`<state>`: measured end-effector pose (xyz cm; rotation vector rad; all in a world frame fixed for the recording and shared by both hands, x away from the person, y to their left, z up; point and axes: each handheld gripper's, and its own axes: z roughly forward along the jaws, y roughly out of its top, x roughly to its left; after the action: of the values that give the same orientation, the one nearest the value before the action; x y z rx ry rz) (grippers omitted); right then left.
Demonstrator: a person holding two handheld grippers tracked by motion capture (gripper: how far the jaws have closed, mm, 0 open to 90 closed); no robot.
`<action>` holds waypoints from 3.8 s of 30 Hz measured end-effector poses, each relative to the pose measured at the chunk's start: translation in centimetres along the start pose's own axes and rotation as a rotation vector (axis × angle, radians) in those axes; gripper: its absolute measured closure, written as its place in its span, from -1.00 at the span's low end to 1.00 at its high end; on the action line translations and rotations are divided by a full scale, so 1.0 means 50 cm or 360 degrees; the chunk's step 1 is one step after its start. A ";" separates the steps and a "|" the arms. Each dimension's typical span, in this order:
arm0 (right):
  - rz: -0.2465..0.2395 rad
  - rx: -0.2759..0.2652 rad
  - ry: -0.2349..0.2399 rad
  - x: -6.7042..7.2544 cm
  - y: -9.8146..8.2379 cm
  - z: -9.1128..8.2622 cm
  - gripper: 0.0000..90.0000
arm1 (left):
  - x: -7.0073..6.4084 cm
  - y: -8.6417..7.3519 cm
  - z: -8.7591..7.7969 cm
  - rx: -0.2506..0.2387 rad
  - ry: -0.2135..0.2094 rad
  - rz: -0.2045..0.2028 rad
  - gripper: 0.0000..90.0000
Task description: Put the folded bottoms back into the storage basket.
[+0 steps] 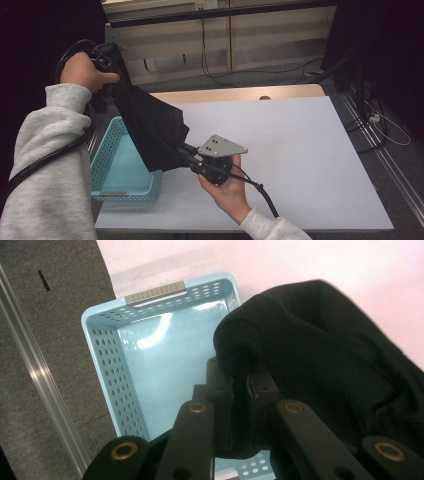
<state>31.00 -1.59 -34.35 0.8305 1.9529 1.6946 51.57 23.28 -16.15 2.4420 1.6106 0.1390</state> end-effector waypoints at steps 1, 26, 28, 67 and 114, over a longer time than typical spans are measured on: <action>0.0000 0.0000 0.0000 0.000 0.000 0.000 0.80 | 0.001 -0.001 -0.001 -0.0005 0.0005 -0.0002 0.86; 0.0026 0.0029 0.0088 0.026 -0.015 0.052 0.80 | 0.046 -0.024 0.005 0.0022 0.0035 -0.0064 0.86; 0.0027 0.0028 0.0088 0.026 -0.015 0.052 0.80 | 0.047 -0.026 0.003 0.0015 0.0040 -0.0069 0.86; 0.0015 0.0041 0.0117 0.041 -0.023 0.076 0.80 | 0.080 -0.041 0.029 0.0026 0.0055 -0.0108 0.86; 0.0011 0.0082 0.0182 0.069 -0.042 0.125 0.80 | 0.139 -0.070 0.069 0.0002 0.0047 -0.0177 0.86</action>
<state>32.29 5.15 -37.23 0.7745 2.0794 1.7378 51.86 30.54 -20.56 2.3549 1.7546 0.1572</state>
